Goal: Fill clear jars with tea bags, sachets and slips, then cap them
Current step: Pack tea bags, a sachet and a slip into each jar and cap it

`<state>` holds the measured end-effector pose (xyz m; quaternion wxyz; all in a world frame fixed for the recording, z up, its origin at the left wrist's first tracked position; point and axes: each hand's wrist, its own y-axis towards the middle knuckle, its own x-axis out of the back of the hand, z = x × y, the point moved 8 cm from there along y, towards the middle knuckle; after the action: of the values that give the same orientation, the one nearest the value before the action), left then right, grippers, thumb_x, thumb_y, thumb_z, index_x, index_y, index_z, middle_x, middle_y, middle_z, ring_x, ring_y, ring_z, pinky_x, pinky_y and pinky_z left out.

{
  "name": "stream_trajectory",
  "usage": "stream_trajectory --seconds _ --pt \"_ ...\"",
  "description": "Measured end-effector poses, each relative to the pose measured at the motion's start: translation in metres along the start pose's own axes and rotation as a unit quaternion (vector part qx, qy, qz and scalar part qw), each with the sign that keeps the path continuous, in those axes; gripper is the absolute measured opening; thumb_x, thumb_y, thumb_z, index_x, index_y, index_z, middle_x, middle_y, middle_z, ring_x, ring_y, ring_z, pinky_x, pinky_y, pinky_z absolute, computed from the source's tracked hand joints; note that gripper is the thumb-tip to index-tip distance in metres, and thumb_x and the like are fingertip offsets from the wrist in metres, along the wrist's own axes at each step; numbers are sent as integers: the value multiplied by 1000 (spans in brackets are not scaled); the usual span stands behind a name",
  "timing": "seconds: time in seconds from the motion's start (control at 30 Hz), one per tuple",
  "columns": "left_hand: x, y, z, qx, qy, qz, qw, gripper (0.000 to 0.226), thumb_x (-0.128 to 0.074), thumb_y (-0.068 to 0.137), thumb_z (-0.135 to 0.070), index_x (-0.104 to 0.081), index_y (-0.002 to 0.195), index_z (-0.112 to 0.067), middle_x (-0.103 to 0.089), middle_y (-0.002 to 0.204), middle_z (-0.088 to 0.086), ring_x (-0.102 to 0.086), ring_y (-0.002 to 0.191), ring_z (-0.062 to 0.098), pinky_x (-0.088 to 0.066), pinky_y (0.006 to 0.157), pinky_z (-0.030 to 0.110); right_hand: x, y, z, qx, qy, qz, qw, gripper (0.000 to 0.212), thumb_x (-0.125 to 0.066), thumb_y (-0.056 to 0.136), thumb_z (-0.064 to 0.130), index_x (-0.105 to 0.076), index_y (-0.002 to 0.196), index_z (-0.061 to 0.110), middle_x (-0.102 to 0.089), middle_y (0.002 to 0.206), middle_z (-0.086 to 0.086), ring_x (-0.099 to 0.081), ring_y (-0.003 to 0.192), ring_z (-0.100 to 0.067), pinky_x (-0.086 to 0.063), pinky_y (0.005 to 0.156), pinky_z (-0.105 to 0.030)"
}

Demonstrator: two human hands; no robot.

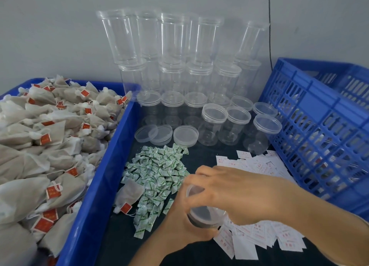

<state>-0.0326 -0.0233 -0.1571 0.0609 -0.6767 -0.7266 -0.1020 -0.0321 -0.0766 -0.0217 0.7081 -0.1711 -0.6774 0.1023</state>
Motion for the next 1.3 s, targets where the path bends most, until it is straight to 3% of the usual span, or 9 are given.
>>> stream_trajectory --seconds 0.1,0.33,0.43,0.5,0.63,0.73,0.8,0.93,1.3 --pt "-1 0 -5 -29 42 3 999 81 -89 59 -32 -41 125 -38 -50 121 -31 -53 115 -9 -40 86 2 -4 -4 1 17 -17 -24 999 78 -60 73 -11 -43 131 38 -39 128 3 -37 110 -21 -44 90 -39" --pt "-14 -2 -1 -8 6 32 999 70 -86 61 -35 -49 118 -21 -52 112 -38 -51 105 -17 -41 85 5 1 -17 1 47 -57 -44 996 68 -42 72 -6 -41 124 39 -42 128 0 -41 111 -25 -50 87 -42" --pt "-8 -2 0 -3 -37 13 999 80 -90 62 -19 -44 127 -23 -54 128 -18 -52 123 7 -45 100 23 77 -61 -26 17 -99 -273 957 66 -41 65 19 -45 128 39 -38 136 4 -41 120 -25 -47 89 -42" --pt "-7 -3 -3 -13 -40 10 999 84 -91 61 -23 -41 128 -33 -49 131 -17 -46 129 12 -41 106 27 114 -86 -44 -11 -68 -326 943 72 -52 64 36 -41 134 48 -37 139 13 -45 124 -21 -45 91 -40" --pt "-7 -5 -8 -24 -16 16 999 86 -91 61 -33 -38 127 -45 -45 135 -20 -42 132 6 -38 106 19 80 -53 -83 -134 240 -197 941 74 -84 70 45 -32 121 61 -36 127 34 -52 118 5 -52 86 -20" --pt "0 -8 -12 -30 -16 4 999 87 -90 61 -37 -37 128 -52 -45 134 -25 -43 129 -1 -36 99 9 28 -10 -108 -204 331 -163 907 67 -86 72 45 -32 111 39 -47 131 11 -56 120 -4 -52 96 -26" --pt "11 -12 -8 -20 -26 -20 999 88 -91 59 -35 -38 127 -54 -48 131 -26 -46 126 -1 -39 96 8 6 19 -123 -242 334 -162 897 62 -83 72 53 -36 105 30 -54 123 -5 -58 115 -25 -51 96 -46" --pt "21 -15 1 -6 -24 -49 998 96 -93 54 -34 -36 129 -52 -50 130 -25 -47 125 -2 -41 95 10 -12 69 -150 -290 236 -192 907 54 -75 76 63 -42 94 24 -47 107 4 -51 87 -18 -43 72 -35" --pt "18 -10 6 3 -38 -41 998 96 -94 52 -32 -39 128 -54 -53 129 -17 -56 119 6 -47 95 23 -29 135 -197 -441 153 -193 863 76 -54 96 57 -28 148 7 -21 158 -19 -56 122 -37 -45 88 -42"
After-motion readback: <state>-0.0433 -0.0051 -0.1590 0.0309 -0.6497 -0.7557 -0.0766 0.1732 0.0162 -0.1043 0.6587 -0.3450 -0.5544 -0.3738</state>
